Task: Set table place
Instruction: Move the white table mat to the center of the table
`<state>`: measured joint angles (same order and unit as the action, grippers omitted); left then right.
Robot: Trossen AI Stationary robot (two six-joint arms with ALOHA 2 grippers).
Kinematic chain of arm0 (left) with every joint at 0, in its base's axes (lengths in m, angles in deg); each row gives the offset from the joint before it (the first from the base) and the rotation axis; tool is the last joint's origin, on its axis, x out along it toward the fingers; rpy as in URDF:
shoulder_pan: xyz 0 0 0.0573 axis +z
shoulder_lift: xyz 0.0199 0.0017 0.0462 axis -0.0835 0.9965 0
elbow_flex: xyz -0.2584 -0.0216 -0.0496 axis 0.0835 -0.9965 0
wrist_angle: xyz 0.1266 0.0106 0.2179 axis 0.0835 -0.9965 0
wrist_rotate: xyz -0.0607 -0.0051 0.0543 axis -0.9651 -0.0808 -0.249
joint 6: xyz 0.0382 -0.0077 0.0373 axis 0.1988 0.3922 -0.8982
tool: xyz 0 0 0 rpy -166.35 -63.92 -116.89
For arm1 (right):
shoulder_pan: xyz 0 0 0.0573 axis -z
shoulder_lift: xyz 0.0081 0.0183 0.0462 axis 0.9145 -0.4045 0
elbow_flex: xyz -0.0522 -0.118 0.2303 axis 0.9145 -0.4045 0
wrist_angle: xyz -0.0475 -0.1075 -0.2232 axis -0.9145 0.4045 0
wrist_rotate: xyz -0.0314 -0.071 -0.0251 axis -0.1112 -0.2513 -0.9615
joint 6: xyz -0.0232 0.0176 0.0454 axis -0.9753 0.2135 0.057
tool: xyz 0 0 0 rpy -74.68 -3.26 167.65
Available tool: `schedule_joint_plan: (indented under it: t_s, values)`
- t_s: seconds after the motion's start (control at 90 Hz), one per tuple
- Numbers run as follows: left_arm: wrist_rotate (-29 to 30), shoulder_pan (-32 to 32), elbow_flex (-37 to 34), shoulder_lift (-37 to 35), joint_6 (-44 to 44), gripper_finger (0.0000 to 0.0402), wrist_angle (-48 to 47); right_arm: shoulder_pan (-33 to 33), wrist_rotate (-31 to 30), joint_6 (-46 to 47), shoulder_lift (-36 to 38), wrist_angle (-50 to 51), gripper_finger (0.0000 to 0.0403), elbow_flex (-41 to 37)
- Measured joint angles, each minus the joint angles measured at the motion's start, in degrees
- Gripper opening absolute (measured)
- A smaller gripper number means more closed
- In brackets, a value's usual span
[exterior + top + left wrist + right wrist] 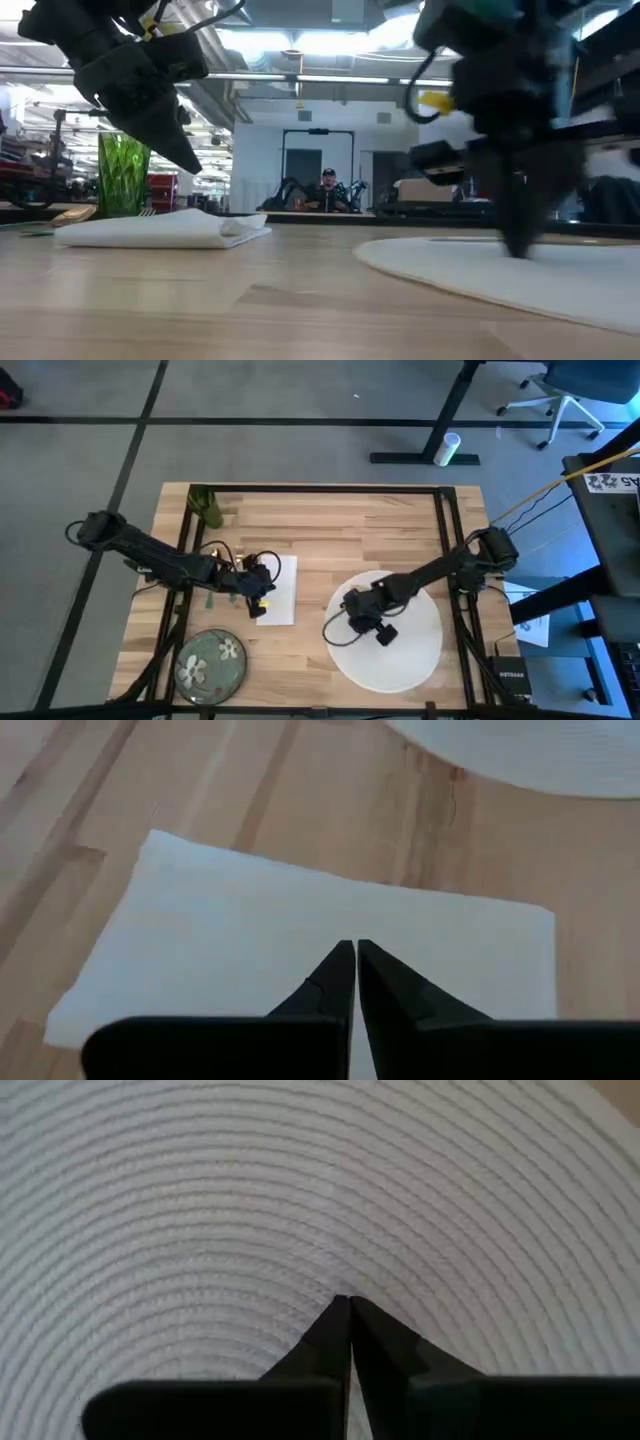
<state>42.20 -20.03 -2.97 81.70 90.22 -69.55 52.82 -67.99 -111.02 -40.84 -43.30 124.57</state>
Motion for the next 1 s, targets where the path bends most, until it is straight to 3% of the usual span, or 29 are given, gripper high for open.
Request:
schedule_joint_plan:
  t_s: [0.533, 0.756, 1.0]
  values:
    - [-0.1, 0.0, 0.0, 0.0, -0.4, 0.0, -0.2, 14.2, -6.9, 2.5, -0.1, -0.5, 0.0, 1.0]
    - [-0.1, -2.1, 1.0, 0.0, -1.8, 0.0, 2.9, 14.8, -1.4, -4.5, -0.2, -1.1, 0.0, 2.8]
    - [-0.1, -3.3, 3.5, 0.0, -3.1, 0.0, 3.4, 16.5, -1.1, -4.6, -4.1, -3.9, 0.0, 3.1]
